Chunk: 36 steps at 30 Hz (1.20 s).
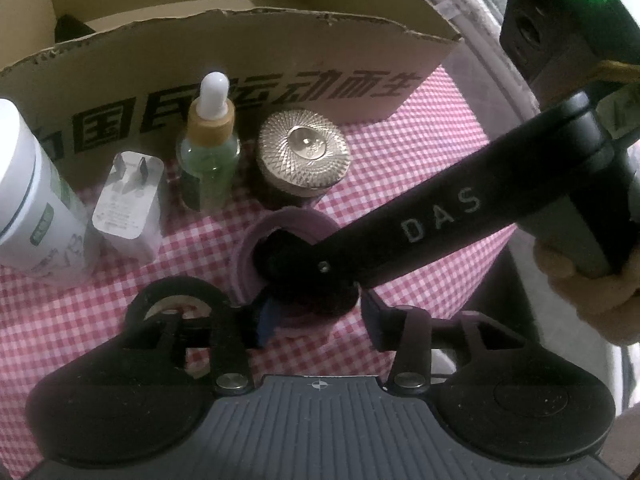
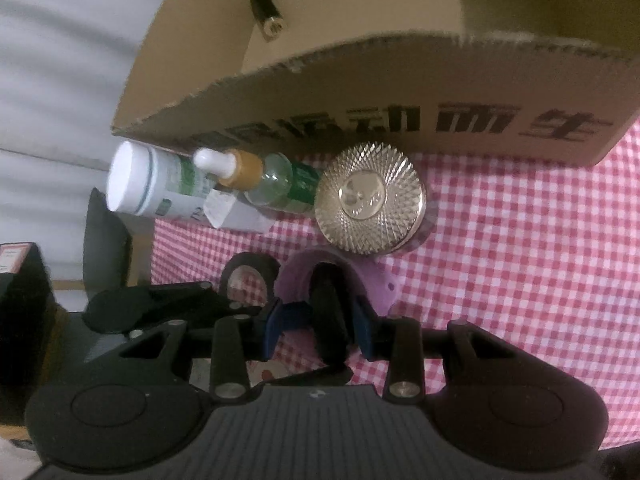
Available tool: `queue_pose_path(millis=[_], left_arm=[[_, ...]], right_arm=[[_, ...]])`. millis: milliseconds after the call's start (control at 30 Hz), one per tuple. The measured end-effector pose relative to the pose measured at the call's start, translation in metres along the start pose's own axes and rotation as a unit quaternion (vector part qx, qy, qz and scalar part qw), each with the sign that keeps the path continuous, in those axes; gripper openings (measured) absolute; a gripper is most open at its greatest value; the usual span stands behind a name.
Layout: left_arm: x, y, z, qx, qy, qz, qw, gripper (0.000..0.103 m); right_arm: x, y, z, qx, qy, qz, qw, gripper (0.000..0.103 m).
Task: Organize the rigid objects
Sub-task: 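Carry the black tube into the box and open the right gripper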
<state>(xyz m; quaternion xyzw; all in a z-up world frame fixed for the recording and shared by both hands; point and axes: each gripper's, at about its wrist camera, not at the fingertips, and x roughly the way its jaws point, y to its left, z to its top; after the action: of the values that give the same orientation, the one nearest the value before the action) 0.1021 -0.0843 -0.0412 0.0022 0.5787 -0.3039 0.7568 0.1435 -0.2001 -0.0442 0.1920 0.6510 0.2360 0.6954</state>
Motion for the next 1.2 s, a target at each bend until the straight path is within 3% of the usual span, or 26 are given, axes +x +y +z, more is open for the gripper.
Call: queue_pose_path(millis=[133,333,533,800,1000,1200], left_arm=[[-0.003,0.004,-0.001,-0.003,-0.008,0.004,1.0000,0.045],[-0.008,0.004,-0.007,0.003,-0.022,0.010,0.9997,0.041],[-0.026,-0.008,-0.013,0.020,-0.049,0.017,0.9985,0.040],[-0.074,-0.026,-0.018,0.038,-0.110,0.030,0.9927,0.040],[-0.120,-0.033,-0.005,0.051,-0.167,0.052,0.9833,0.040],[-0.142,-0.015,0.034,0.053,-0.200,0.081,0.9750,0.040]], right_arm=[[0.001,-0.003,0.001,0.011,-0.006,0.011,1.000,0.038],[-0.007,-0.019,-0.011,0.034,-0.032,0.029,0.998,0.019],[-0.019,-0.018,-0.030,0.035,-0.055,0.046,0.997,0.017],[-0.059,0.014,-0.048,-0.008,-0.114,0.054,0.992,0.017],[-0.095,0.047,-0.041,-0.054,-0.162,0.068,0.983,0.017],[-0.111,0.073,0.003,-0.078,-0.193,0.096,0.973,0.017]])
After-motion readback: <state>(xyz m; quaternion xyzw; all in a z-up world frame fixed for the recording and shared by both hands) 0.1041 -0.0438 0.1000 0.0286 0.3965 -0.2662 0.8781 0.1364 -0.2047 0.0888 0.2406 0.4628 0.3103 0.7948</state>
